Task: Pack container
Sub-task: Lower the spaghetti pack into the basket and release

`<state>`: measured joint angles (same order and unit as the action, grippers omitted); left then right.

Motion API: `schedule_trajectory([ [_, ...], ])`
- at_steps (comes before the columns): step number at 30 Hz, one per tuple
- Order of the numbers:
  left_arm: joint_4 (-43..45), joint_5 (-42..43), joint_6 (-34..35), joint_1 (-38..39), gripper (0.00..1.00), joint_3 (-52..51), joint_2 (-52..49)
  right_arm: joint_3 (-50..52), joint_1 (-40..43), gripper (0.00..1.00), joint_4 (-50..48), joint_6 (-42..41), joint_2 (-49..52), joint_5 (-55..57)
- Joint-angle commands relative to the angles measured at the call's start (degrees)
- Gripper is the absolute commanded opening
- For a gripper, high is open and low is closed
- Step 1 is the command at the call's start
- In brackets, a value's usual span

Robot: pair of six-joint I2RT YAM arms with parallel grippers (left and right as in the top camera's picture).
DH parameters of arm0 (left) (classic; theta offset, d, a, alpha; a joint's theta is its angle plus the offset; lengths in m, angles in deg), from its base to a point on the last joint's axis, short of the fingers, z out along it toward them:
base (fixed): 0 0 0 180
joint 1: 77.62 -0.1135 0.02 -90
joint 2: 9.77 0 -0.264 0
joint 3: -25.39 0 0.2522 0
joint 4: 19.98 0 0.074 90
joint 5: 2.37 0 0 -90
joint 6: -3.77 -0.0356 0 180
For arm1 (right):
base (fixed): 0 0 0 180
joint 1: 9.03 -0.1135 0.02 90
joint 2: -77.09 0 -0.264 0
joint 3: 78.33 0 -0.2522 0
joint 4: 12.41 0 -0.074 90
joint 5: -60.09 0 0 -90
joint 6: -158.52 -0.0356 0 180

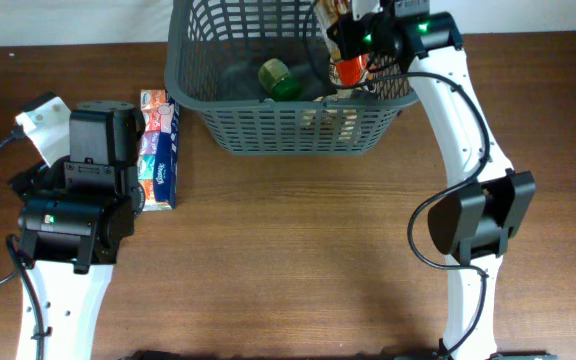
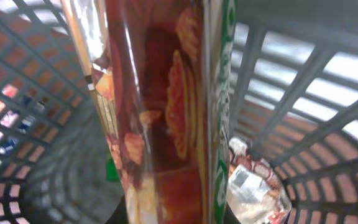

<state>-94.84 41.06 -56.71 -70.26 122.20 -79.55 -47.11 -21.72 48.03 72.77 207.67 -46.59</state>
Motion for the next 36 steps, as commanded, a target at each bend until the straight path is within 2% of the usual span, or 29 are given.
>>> schedule_trajectory([
  [1,-0.09,-0.83,-0.94,-0.28,1.00,0.57,-0.02,1.42,-0.04,0.04,-1.49,-0.26,-2.60,-0.57],
  [7,-0.09,-0.83,-0.94,-0.28,1.00,0.57,-0.02,5.79,-0.04,0.04,-1.46,-0.26,-2.60,-0.57],
  [9,-0.09,-0.83,-0.94,-0.28,1.00,0.57,-0.02,6.23,-0.04,0.07,-1.44,-0.24,-2.60,-0.57],
  [11,-0.09,-0.83,-0.94,-0.28,1.00,0.57,-0.02,6.23,-0.04,0.25,-1.44,-0.24,-2.60,-0.57],
  [14,-0.09,-0.83,-0.94,-0.28,1.00,0.57,-0.02,6.23,-0.04,0.33,-1.55,-0.24,-2.60,-0.57],
  [16,-0.09,-0.83,-0.94,-0.28,1.00,0.57,-0.02,6.23,0.00,0.48,-1.51,-0.24,-2.60,-0.59],
  [18,-0.09,-0.83,-0.94,-0.28,1.00,0.57,-0.02,6.23,0.00,0.57,-1.51,-0.24,-2.60,-0.59],
  [19,-0.09,-0.83,-0.94,-0.28,1.00,0.57,-0.02,6.21,0.00,0.65,-1.53,-0.24,-2.60,-0.59],
  [20,-0.09,-0.83,-0.94,-0.28,1.00,0.57,-0.02,6.12,0.00,0.80,-1.51,-0.24,-2.60,-0.61],
  [21,-0.09,-0.83,-0.94,-0.28,1.00,0.57,-0.02,6.12,0.00,0.90,-1.53,-0.24,-2.60,-0.61],
  [24,-0.09,-0.83,-0.94,-0.28,1.00,0.57,-0.02,5.53,0.00,1.00,-1.49,-0.26,-2.60,-0.98],
  [31,-0.09,-0.83,-0.94,-0.28,0.99,0.57,-0.02,-2.64,0.00,0.99,-1.14,-0.33,-3.28,-9.01],
  [36,-0.09,-0.83,-0.94,-0.28,1.00,0.57,-0.02,-18.12,0.61,0.99,3.48,-0.22,-3.91,-9.62],
])
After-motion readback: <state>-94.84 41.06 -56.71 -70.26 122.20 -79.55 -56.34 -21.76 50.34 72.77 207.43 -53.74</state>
